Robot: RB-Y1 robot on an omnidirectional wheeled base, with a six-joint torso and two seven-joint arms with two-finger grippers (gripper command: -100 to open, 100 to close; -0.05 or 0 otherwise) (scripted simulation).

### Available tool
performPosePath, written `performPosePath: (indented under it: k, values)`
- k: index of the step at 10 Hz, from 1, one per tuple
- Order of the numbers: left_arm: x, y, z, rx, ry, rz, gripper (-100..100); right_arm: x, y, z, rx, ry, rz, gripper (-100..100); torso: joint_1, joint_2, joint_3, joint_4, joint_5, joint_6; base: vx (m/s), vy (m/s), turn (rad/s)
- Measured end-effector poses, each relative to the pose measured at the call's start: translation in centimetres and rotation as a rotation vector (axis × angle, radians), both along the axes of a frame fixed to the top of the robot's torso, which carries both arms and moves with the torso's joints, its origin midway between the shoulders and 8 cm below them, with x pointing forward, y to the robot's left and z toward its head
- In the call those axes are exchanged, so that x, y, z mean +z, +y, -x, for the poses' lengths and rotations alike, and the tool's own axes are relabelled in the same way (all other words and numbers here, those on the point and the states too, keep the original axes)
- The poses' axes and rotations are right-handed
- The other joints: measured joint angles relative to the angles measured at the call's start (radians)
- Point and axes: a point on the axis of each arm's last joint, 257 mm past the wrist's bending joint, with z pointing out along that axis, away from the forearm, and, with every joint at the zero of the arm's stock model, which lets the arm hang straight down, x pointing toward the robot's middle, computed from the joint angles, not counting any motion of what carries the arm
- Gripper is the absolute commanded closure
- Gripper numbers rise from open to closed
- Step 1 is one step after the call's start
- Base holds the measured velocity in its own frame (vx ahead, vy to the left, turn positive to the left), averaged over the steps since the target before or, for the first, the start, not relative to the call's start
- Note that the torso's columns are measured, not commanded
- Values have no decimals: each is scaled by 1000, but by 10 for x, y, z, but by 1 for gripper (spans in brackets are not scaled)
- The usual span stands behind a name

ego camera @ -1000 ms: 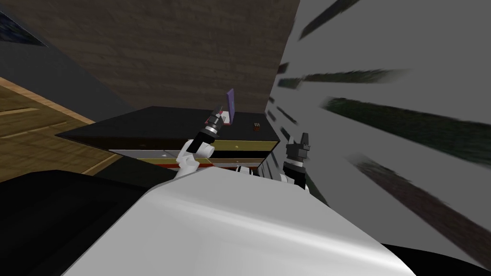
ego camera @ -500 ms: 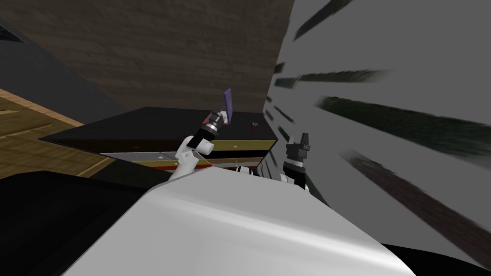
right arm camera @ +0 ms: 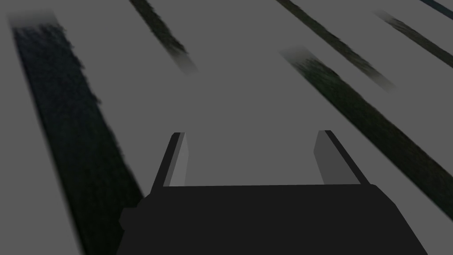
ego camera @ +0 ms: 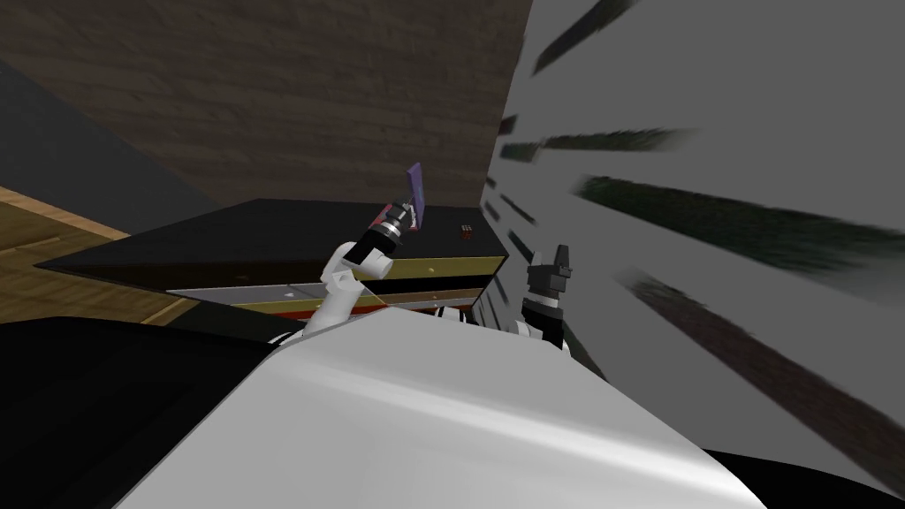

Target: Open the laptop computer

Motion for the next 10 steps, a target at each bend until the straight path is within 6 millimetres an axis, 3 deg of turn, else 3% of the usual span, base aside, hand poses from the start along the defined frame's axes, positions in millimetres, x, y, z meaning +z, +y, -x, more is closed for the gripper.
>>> performPosePath:
  k: [10]
  values:
    - [7,26,-29,79,118,-101,-100,0,0,0,0,0,0,0,0,0,0,0,0,0,-16,17,-83]
